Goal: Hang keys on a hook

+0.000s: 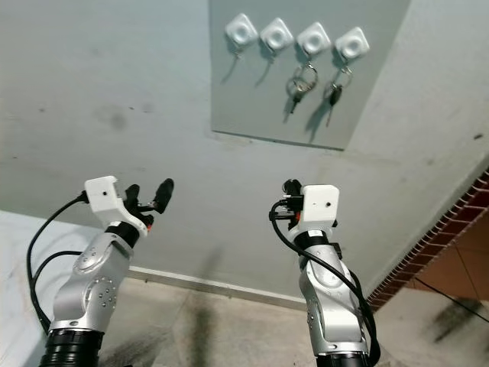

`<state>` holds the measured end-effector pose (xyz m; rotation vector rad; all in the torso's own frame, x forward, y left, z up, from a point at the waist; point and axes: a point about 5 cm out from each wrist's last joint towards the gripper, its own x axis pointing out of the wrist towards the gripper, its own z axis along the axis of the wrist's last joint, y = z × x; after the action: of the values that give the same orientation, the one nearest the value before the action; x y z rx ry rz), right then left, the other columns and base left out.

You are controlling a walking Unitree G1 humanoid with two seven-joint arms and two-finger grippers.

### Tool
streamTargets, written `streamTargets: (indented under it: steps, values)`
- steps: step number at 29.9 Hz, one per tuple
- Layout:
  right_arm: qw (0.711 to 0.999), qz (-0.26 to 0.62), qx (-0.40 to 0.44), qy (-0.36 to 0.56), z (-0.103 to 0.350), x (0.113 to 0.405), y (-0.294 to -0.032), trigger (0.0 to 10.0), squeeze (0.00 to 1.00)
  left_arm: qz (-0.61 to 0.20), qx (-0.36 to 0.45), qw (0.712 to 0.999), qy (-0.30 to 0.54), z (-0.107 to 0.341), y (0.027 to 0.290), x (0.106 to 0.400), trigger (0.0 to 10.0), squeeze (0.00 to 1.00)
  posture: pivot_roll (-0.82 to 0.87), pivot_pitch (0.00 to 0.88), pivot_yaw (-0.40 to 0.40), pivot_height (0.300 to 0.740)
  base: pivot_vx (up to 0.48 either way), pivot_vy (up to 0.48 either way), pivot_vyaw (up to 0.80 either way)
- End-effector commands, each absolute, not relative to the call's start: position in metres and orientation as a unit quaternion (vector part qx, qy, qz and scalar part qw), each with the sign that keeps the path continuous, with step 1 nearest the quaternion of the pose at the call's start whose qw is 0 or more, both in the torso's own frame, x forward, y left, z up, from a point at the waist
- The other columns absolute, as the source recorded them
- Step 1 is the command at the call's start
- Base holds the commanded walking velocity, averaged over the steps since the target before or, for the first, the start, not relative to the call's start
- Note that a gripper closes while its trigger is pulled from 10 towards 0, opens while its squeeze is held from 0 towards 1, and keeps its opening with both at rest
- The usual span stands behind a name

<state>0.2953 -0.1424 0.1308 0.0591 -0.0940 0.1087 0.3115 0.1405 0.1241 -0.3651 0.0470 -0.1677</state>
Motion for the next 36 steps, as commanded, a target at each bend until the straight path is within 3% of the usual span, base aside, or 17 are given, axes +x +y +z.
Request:
streamTargets:
  steps: [1,6,26,36]
  values:
    - [0.997,0.051,0.032,-0.050,0.1344,0.2965,-0.1434,10.0,0.00,-0.086,-0.168,0.982,0.010,0.1317,0.1422,0.3130,10.0,0.00,0.02,0.000,-0.028,0.740,0.000,0.000,-0.73]
    - [0.997,0.051,0.031,-0.052,0.1351,0.2960,-0.1437,10.0,0.00,-0.075,-0.168,0.983,0.015,0.1310,0.1430,0.3127,10.0,0.00,0.02,0.002,-0.029,0.740,0.261,0.000,-0.65]
    - [0.996,0.057,0.032,-0.059,0.1363,0.2943,-0.1428,10.0,0.00,-0.076,-0.172,0.982,0.014,0.1307,0.1432,0.3101,10.0,0.00,0.02,0.013,-0.035,0.740,0.000,0.000,0.00]
    - [0.996,0.057,0.032,-0.060,0.1365,0.2943,-0.1428,10.0,0.00,-0.080,-0.174,0.981,0.011,0.1315,0.1431,0.3095,10.0,0.00,0.02,0.015,-0.036,0.740,0.277,0.000,0.00]
